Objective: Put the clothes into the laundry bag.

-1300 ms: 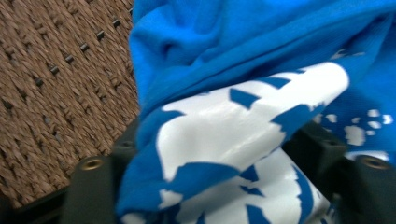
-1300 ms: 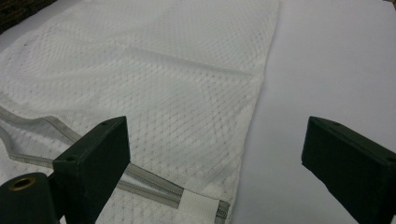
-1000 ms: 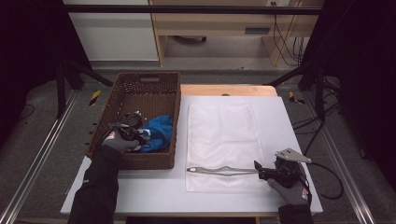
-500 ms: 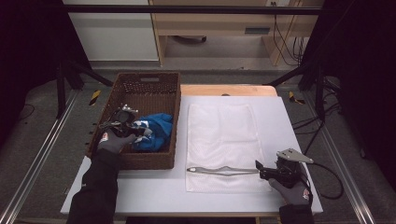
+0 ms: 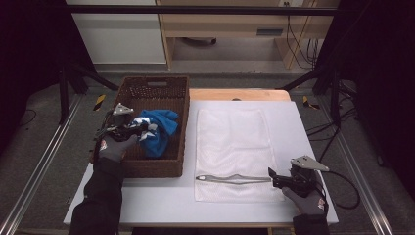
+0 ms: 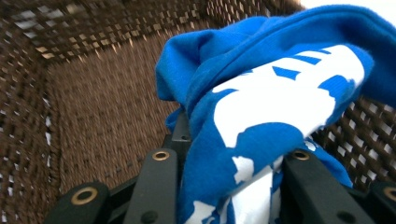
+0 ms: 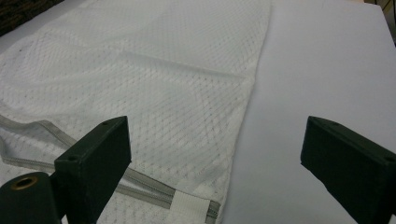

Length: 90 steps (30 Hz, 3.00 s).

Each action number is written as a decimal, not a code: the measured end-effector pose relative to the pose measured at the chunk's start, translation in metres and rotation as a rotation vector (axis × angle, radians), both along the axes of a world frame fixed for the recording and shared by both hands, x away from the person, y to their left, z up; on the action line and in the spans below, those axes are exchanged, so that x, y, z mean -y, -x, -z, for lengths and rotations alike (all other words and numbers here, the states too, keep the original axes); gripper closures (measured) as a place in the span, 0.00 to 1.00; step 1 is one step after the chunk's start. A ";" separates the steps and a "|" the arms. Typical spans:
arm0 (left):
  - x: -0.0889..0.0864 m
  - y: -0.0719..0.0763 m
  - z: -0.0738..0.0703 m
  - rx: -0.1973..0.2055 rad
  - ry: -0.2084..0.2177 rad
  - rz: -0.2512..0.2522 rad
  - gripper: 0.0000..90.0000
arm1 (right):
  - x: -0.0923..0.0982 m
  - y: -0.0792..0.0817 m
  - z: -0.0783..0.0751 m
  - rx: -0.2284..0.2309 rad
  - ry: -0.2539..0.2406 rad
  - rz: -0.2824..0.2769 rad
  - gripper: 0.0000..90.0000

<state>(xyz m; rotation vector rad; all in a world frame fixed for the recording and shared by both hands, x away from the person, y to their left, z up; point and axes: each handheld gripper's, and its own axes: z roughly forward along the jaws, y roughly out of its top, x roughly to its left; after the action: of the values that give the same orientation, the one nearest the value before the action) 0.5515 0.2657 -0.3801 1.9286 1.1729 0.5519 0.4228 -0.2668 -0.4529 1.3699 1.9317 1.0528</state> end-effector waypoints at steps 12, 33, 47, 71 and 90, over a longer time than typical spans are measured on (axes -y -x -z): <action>-0.010 0.013 -0.026 0.148 0.097 -0.046 0.76 | 0.001 0.000 -0.001 0.009 -0.002 0.008 0.10; 0.004 0.060 -0.088 0.334 0.193 -0.029 0.75 | 0.003 0.001 -0.002 0.028 -0.001 0.021 0.10; 0.031 0.083 -0.120 0.390 0.221 0.035 0.75 | 0.007 0.004 -0.008 0.050 -0.006 0.034 0.10; 0.125 0.088 -0.117 0.390 0.211 0.201 0.75 | 0.011 0.005 -0.008 0.047 -0.016 0.038 0.10; 0.202 0.082 -0.070 0.312 0.170 0.313 0.75 | 0.016 0.006 -0.010 0.056 -0.010 0.045 0.10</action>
<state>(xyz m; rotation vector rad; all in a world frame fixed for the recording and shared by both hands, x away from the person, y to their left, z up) 0.4691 0.0637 -0.3102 1.7590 0.6825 0.5409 0.4169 -0.2824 -0.4425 1.3687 1.8495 1.0698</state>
